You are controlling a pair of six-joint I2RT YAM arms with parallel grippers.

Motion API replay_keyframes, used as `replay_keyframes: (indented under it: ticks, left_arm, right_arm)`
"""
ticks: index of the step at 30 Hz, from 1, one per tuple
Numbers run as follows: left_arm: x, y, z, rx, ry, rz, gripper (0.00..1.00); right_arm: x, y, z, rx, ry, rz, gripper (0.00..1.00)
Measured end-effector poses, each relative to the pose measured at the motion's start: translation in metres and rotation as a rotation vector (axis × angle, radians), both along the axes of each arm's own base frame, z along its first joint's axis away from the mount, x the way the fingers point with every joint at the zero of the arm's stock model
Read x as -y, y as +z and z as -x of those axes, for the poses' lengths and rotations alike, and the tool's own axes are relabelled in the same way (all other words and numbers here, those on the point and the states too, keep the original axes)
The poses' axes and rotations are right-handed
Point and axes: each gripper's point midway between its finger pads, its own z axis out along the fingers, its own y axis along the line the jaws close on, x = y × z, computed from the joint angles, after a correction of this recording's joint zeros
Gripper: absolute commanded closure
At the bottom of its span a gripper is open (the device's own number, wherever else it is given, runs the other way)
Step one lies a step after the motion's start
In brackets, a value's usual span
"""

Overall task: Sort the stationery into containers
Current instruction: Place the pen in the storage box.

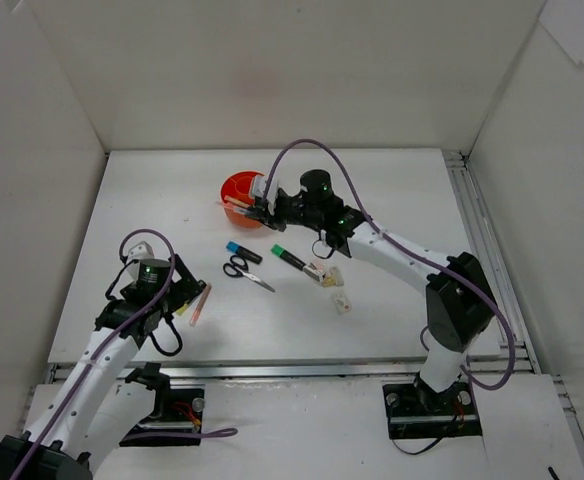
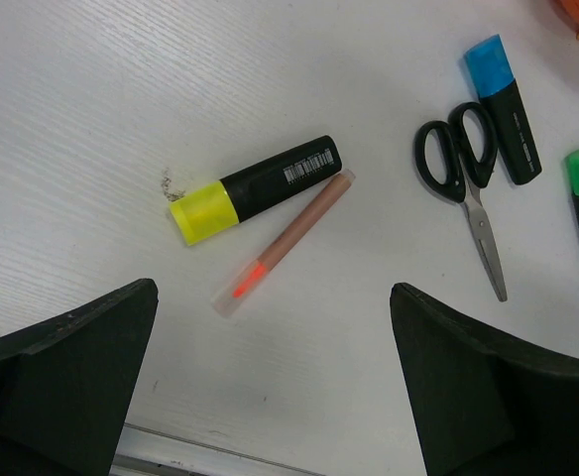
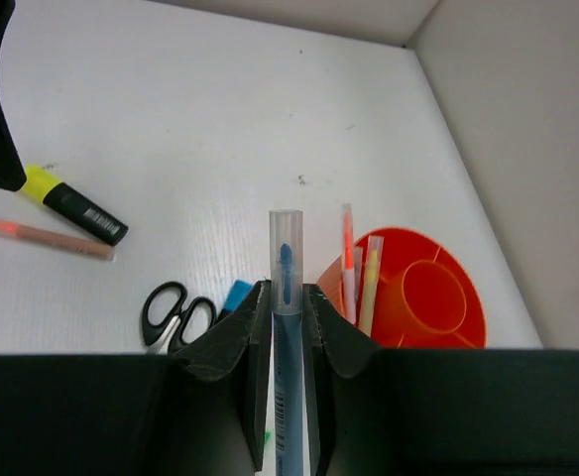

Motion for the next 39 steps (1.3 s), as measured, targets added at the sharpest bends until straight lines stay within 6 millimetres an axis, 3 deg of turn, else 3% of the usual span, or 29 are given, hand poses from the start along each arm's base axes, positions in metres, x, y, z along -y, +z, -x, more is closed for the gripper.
replay_keyframes:
  ticks: [3, 9, 22, 30, 34, 37, 39]
  left_arm:
    - [0.002, -0.002, 0.0, -0.009, -0.006, 0.004, 0.0]
    - [0.004, -0.014, 0.001, -0.068, -0.015, 0.011, 0.01]
    - [0.007, -0.02, 0.003, -0.1, -0.025, 0.024, 0.0]
    - [0.006, -0.021, 0.003, -0.109, -0.022, 0.027, 0.01]
    - [0.005, -0.025, 0.004, -0.128, -0.019, 0.023, 0.0]
    - [0.005, -0.028, 0.004, -0.142, -0.019, 0.019, 0.01]
    - [0.005, -0.029, 0.005, -0.148, -0.018, 0.018, 0.0]
  right_arm:
    - [-0.009, 0.008, -0.011, 0.019, 0.075, -0.039, 0.99]
    - [-0.03, 0.004, -0.039, -0.011, 0.189, -0.118, 1.0]
    - [-0.062, -0.039, -0.099, -0.074, 0.23, -0.197, 0.97]
    - [-0.064, -0.067, -0.114, -0.112, 0.22, -0.196, 0.96]
    - [-0.061, -0.068, -0.119, -0.109, 0.212, -0.197, 0.93]
    - [-0.058, -0.066, -0.122, -0.1, 0.217, -0.202, 0.87]
    - [-0.057, -0.065, -0.121, -0.097, 0.227, -0.202, 0.76]
